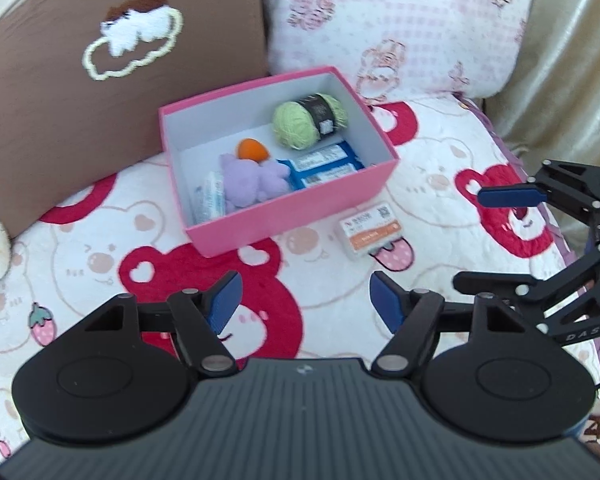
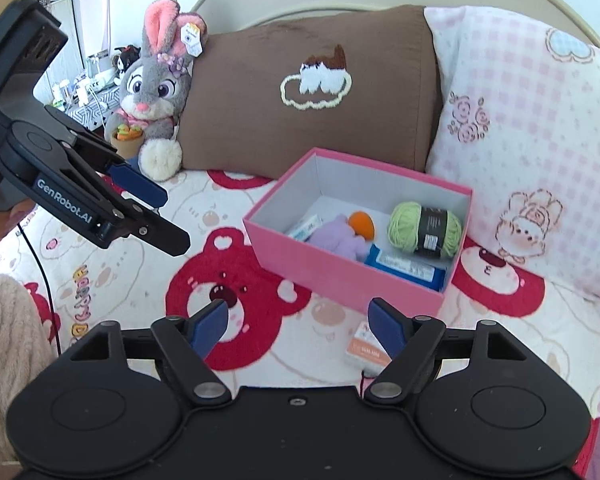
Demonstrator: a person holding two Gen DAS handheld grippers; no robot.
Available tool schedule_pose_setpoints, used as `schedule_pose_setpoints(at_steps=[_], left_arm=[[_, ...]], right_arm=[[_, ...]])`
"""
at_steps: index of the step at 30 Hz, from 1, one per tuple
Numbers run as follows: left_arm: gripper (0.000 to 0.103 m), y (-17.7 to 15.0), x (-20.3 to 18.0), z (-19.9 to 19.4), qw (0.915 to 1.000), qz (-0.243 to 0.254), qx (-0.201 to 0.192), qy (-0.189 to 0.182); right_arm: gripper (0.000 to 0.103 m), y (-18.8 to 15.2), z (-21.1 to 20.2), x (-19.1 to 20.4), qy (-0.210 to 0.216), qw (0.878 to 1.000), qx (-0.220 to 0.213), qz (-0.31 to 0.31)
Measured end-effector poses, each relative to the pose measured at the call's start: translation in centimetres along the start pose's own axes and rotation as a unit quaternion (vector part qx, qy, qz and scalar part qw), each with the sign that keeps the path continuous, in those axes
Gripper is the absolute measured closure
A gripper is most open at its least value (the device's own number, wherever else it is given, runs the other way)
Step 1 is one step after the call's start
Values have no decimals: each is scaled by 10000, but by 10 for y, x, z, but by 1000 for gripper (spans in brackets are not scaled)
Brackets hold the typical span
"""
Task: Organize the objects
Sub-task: 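Withdraw the left tool from the box and raise it above the quilt, then lower the open left tool toward the clear dental-floss box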
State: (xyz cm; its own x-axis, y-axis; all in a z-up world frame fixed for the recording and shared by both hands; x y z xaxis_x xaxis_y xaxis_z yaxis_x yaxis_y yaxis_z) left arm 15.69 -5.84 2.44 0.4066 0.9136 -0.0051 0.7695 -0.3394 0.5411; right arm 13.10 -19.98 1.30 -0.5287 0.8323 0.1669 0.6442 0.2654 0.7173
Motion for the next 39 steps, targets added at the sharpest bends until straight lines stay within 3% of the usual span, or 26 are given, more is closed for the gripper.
schedule_pose_setpoints(at_steps=[10, 13, 21, 25, 30, 35, 39], left_arm=[[31, -6, -21, 30, 9993, -38, 19, -363], [20, -6, -22, 36, 9990, -116, -23, -439], [17, -14, -25, 64, 9980, -299, -26, -565], [16, -18, -24, 76, 9984, -235, -430, -268], [15, -25, -26, 102, 9982, -335, -388, -304], [15, -17, -31, 125, 9972, -337, -509, -435], [15, -14, -37, 146, 9982, -307, -453, -242]], right_arm=[[11, -16, -3, -7, 258, 9990, -363, 75], [10, -20, 1, -10, 236, 9991, -335, 92], [10, -34, 23, -22, -127, 9996, -245, 59], [10, -46, 38, -25, -368, 9991, -202, -55], [10, -58, 55, -28, -646, 9978, -44, -114], [10, -62, 70, -36, -748, 9968, -256, -77], [7, -57, 79, -44, -854, 9950, -517, -7]])
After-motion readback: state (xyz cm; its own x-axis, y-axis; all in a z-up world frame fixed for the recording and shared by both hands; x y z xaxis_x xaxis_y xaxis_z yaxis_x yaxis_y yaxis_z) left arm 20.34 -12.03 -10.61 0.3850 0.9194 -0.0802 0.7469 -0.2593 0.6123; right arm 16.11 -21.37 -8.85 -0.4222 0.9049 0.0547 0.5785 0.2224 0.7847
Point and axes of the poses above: each gripper's, at about its wrist camera, not at the fingertips, and z roughly the way its jaws point, x to its left, y to its top, the point moved 10 cm from there along z, roughly the way its jaws point, and after that the axes turned 8 degrees about z, right-handed, at the moved point
